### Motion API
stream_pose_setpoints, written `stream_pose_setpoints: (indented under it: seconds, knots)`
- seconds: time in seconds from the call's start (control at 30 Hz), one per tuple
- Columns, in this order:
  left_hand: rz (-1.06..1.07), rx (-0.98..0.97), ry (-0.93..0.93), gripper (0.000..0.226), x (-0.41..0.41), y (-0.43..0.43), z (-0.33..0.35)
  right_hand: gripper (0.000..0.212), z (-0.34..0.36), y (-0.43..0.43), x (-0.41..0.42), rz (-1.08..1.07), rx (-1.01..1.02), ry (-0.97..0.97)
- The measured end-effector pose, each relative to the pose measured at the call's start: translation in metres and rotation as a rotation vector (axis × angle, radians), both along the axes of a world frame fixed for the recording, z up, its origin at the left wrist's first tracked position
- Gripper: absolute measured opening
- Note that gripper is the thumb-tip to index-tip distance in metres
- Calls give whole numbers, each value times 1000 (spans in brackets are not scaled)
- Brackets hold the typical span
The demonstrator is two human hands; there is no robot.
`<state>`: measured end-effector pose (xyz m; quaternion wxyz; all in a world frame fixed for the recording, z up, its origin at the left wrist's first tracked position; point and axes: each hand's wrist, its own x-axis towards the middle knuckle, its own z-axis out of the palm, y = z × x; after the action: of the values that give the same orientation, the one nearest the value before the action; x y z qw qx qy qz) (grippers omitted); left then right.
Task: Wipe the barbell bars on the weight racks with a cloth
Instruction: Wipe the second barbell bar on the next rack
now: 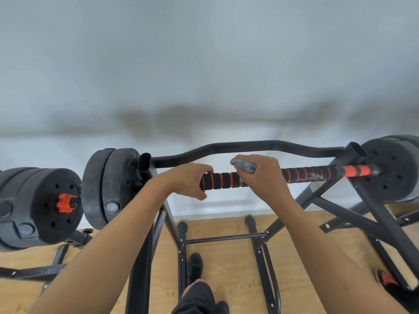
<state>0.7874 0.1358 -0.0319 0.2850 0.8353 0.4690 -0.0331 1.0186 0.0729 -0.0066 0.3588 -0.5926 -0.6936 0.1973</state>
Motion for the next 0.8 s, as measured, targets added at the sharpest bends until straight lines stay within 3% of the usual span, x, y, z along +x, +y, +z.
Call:
stream_pose_setpoints:
  seconds: [0.2,0.4,0.47,0.67,0.8]
  knots:
    - [-5,185,23,37,3,-9,-6,15,15,23,-2,81,-204,-156]
    - [96,684,220,24,20,-35,-13,19,4,31,-21,44,-241,-462]
    - [144,731,254,23,31,-46,-21,20,2,30,-21,46,-237,-514]
    - [175,583,317,8,33,-29,-13,18,-3,21,-15,154,-217,-512]
    - [86,120,214,11,27,-13,5,17,-8,13,-13,151,-170,-545]
